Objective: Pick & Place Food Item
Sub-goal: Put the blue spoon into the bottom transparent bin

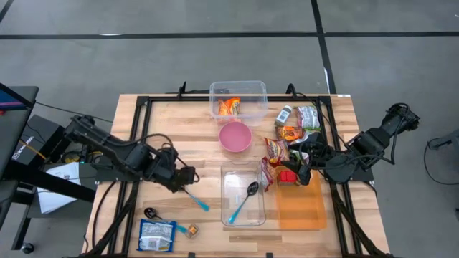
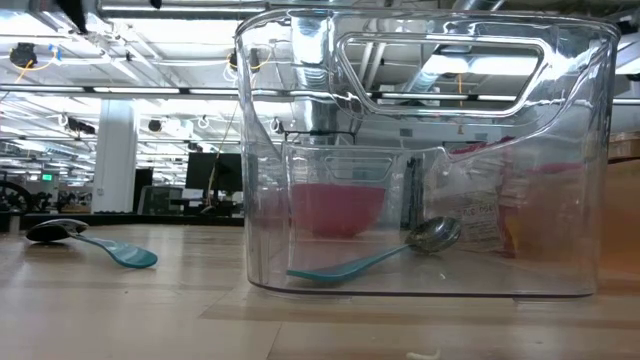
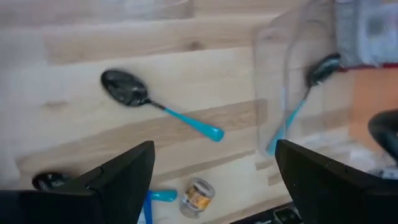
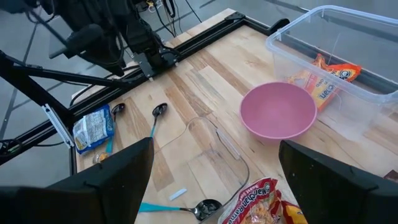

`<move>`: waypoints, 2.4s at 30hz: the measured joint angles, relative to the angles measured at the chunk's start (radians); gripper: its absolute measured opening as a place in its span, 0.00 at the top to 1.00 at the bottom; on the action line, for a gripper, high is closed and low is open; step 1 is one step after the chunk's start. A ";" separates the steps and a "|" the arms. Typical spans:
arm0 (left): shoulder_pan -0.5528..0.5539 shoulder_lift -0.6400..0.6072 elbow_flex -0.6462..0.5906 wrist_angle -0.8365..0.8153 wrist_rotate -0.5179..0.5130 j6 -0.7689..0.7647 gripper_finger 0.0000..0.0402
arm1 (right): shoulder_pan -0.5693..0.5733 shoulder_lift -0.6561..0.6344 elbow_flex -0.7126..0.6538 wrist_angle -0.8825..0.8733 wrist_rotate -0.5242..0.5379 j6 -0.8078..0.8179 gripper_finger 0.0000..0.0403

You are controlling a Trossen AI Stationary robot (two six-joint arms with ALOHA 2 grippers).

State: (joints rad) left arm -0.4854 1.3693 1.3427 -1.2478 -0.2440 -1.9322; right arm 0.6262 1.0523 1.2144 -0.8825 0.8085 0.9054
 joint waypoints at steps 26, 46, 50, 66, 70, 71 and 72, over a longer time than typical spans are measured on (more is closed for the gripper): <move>-0.017 0.007 -0.511 0.558 0.057 -0.381 0.18 | 0.000 0.000 0.000 -0.018 -0.026 -0.076 0.16; 0.056 0.027 -0.707 0.806 0.143 -0.400 0.20 | 0.000 0.000 0.000 -0.040 -0.025 -0.076 0.16; 0.077 0.027 -0.738 0.820 0.143 -0.400 0.26 | 0.000 0.000 0.000 -0.040 -0.025 -0.075 0.16; 0.118 0.025 -0.766 0.816 0.074 -0.377 0.60 | 0.000 0.000 0.000 -0.037 -0.025 -0.064 0.16; 0.118 0.027 -0.767 0.813 0.050 -0.376 0.66 | 0.000 0.000 0.000 -0.037 -0.026 -0.056 0.16; 0.119 0.027 -0.768 0.812 0.045 -0.376 0.68 | 0.000 0.000 0.000 -0.037 -0.025 -0.056 0.16; 0.119 0.027 -0.768 0.812 0.040 -0.376 0.70 | 0.000 0.000 0.000 -0.037 -0.026 -0.055 0.16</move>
State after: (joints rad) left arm -0.3668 1.3964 0.5747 -0.4358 -0.2041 -2.3078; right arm 0.6261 1.0519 1.2144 -0.9197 0.7830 0.8503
